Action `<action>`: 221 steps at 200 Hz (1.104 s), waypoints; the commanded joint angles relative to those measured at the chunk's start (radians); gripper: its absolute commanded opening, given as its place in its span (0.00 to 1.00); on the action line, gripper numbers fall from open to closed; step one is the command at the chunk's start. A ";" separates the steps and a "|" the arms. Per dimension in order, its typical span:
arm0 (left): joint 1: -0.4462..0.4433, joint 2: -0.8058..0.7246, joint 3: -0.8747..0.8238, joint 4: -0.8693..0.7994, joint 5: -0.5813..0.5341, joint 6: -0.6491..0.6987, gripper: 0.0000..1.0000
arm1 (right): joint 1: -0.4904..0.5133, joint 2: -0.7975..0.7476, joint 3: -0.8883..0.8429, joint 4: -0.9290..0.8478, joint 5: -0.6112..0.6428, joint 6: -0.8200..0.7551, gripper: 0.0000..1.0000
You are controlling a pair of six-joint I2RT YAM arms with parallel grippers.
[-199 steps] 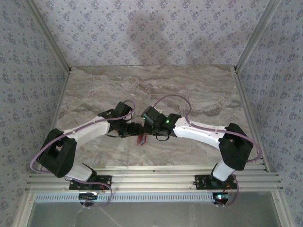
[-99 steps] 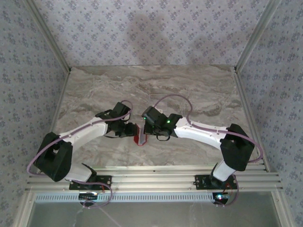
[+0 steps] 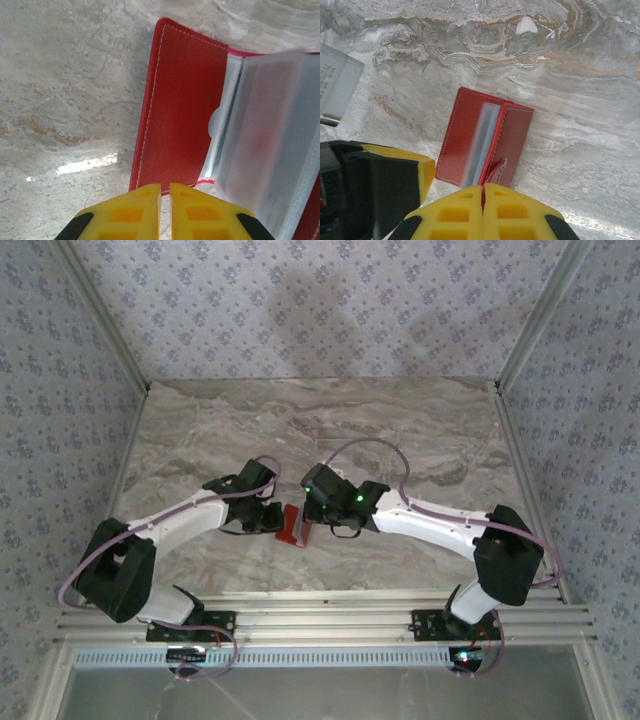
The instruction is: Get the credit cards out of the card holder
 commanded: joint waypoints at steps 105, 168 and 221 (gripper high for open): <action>0.005 0.028 0.019 0.003 0.014 0.000 0.14 | 0.000 -0.061 -0.019 -0.048 0.014 -0.014 0.00; -0.009 0.083 0.091 -0.029 0.020 0.016 0.30 | -0.048 -0.124 -0.149 -0.085 0.003 -0.003 0.00; -0.039 0.163 0.152 -0.032 0.021 0.022 0.35 | -0.115 -0.161 -0.268 -0.083 -0.007 -0.020 0.00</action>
